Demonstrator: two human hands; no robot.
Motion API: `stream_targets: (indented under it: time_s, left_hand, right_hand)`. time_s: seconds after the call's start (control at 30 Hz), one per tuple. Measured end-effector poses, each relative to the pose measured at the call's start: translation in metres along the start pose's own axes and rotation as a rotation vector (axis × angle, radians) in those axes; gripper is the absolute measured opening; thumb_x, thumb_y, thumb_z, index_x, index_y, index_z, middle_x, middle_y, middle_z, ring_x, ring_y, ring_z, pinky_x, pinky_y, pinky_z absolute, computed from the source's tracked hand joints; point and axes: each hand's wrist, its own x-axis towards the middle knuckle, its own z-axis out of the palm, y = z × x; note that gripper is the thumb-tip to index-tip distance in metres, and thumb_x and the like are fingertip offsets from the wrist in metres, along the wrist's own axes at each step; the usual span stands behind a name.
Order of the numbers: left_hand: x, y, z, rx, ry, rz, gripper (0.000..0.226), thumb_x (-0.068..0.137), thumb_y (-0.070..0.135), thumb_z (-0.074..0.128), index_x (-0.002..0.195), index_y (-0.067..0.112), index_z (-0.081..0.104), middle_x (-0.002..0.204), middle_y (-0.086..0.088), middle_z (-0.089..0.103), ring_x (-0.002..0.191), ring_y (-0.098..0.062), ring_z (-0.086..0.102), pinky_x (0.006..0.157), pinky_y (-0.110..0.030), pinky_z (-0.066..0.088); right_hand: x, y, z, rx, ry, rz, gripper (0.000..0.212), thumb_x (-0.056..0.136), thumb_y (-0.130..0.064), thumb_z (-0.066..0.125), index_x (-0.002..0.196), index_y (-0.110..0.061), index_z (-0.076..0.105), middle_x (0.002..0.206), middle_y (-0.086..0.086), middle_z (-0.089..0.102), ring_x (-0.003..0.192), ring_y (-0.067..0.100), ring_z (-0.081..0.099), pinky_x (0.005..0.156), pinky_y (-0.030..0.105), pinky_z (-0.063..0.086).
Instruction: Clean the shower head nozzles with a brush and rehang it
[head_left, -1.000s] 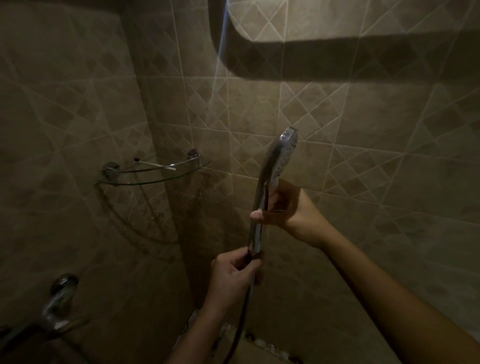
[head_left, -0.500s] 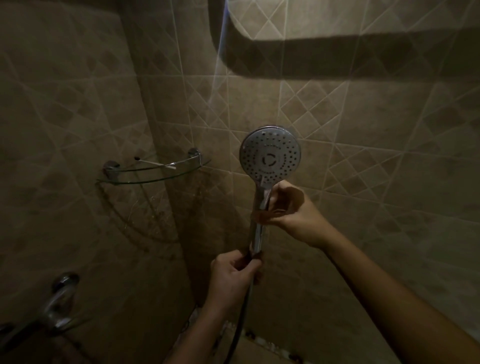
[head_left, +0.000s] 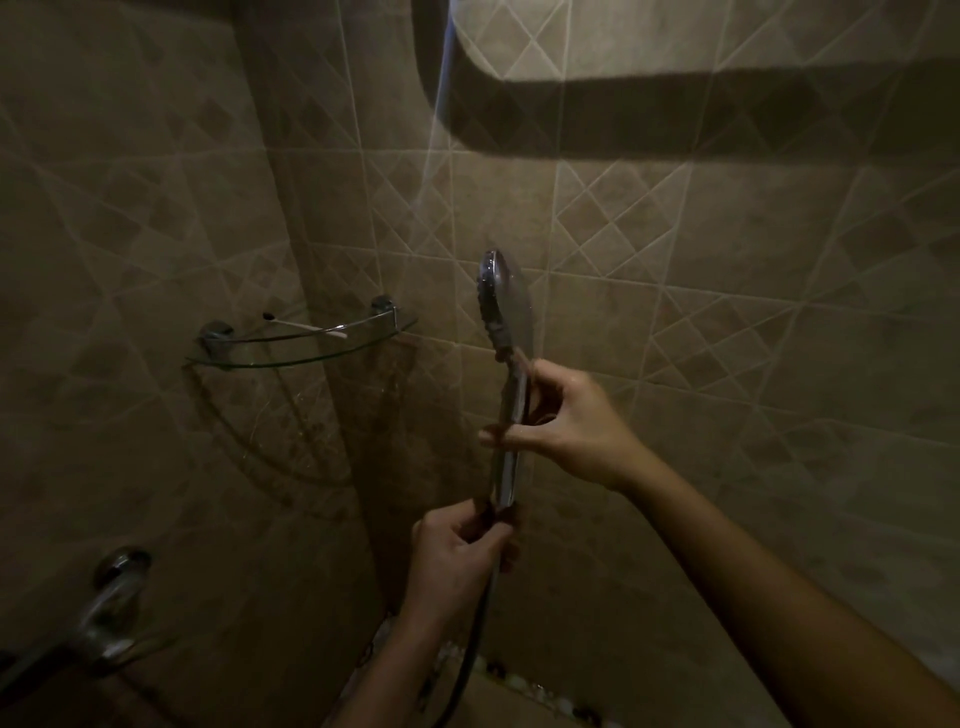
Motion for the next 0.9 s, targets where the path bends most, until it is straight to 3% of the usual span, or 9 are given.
stream_targets:
  time_s: [0.13,0.2,0.3,0.4,0.6,0.67,0.77,0.9]
  left_hand:
    - [0.001,0.002,-0.005,0.023,-0.021,0.026,0.018,0.088,0.014,0.074,0.071,0.008,0.077,0.063,-0.002,0.074,0.059,-0.011,0.07,0.056,-0.027,0.054]
    - [0.0,0.001,-0.006,0.02,-0.031,0.031,0.016,0.089,0.014,0.073,0.074,0.009,0.077,0.067,-0.003,0.075,0.063,-0.016,0.072,0.057,-0.032,0.058]
    - [-0.001,-0.003,-0.005,0.006,-0.023,0.014,0.013,0.088,0.016,0.074,0.077,0.011,0.078,0.068,-0.011,0.075,0.065,-0.027,0.072,0.064,-0.047,0.06]
    - [-0.002,-0.003,-0.005,0.008,-0.014,0.02,0.016,0.088,0.014,0.074,0.073,0.008,0.076,0.064,-0.011,0.074,0.06,-0.024,0.069,0.06,-0.044,0.057]
    - [-0.003,0.001,-0.011,-0.008,-0.026,0.018,0.018,0.089,0.016,0.072,0.073,0.008,0.075,0.067,-0.009,0.074,0.063,-0.021,0.071,0.061,-0.039,0.058]
    - [-0.004,0.0,-0.009,-0.008,-0.024,0.017,0.02,0.089,0.015,0.072,0.071,0.008,0.074,0.064,-0.008,0.074,0.06,-0.019,0.07,0.059,-0.037,0.057]
    - [-0.006,0.0,-0.008,-0.039,-0.003,0.004,0.017,0.089,0.013,0.072,0.073,0.012,0.077,0.065,-0.007,0.075,0.058,-0.017,0.069,0.057,-0.034,0.055]
    - [-0.007,0.003,-0.01,-0.044,-0.023,0.012,0.01,0.089,0.015,0.073,0.084,0.01,0.079,0.07,-0.011,0.077,0.06,-0.017,0.07,0.058,-0.033,0.057]
  right_hand:
    - [-0.004,0.0,-0.002,0.147,-0.124,0.045,0.027,0.092,-0.016,0.07,0.118,-0.013,0.065,0.111,0.012,0.07,0.101,0.025,0.069,0.093,0.038,0.058]
    - [-0.002,0.002,0.002,0.189,-0.096,0.064,0.025,0.089,-0.013,0.074,0.112,-0.013,0.066,0.101,0.009,0.07,0.089,0.022,0.069,0.086,0.037,0.059]
    - [0.003,0.004,0.012,0.063,0.018,0.126,0.041,0.076,-0.026,0.087,0.104,-0.008,0.063,0.095,0.015,0.07,0.081,0.024,0.07,0.074,0.041,0.061]
    - [0.004,0.002,0.015,0.006,0.016,0.1,0.042,0.078,-0.032,0.085,0.097,-0.001,0.064,0.087,0.019,0.069,0.07,0.02,0.067,0.065,0.032,0.056]
    - [0.001,0.004,0.01,0.233,-0.153,0.146,0.032,0.092,-0.014,0.07,0.122,-0.005,0.063,0.121,0.014,0.072,0.113,0.023,0.07,0.1,0.044,0.056]
    - [0.002,0.003,0.013,0.201,-0.128,0.136,0.03,0.088,-0.014,0.074,0.115,-0.005,0.064,0.113,0.015,0.074,0.107,0.023,0.072,0.096,0.045,0.058]
    - [0.003,-0.001,0.019,0.116,-0.059,0.09,0.028,0.084,-0.017,0.08,0.102,-0.009,0.061,0.095,0.016,0.067,0.085,0.015,0.07,0.079,0.032,0.061]
    - [0.002,-0.004,0.018,0.108,-0.085,0.066,0.034,0.085,-0.021,0.078,0.111,-0.007,0.061,0.104,0.019,0.066,0.095,0.025,0.069,0.085,0.038,0.06]
